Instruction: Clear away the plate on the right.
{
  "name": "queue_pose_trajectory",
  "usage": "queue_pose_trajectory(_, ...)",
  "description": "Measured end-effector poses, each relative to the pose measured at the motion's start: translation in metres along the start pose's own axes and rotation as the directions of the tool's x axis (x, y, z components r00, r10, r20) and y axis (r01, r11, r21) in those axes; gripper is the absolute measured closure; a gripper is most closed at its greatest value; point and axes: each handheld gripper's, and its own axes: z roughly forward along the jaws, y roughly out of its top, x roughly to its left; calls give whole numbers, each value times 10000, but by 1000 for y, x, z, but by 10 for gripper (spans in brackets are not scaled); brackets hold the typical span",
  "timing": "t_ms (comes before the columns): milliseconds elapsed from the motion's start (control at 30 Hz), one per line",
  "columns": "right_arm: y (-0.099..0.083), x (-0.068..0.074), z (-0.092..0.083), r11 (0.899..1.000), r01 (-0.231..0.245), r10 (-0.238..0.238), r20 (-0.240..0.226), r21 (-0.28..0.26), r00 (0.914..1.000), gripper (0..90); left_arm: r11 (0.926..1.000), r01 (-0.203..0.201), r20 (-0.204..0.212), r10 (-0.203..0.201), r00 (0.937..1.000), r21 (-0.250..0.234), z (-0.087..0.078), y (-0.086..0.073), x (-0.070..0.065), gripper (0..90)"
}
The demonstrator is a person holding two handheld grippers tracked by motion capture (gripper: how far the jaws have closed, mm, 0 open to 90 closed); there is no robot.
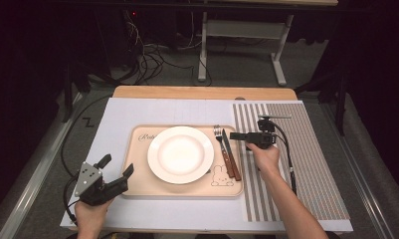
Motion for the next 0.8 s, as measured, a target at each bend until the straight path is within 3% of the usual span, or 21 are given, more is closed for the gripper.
queue_pose_trajectory(800,-1,-16,-26,9986,-257,266,170,-469,9995,654,10000,65,-20,-65,10000,-26,0,0,0,205)
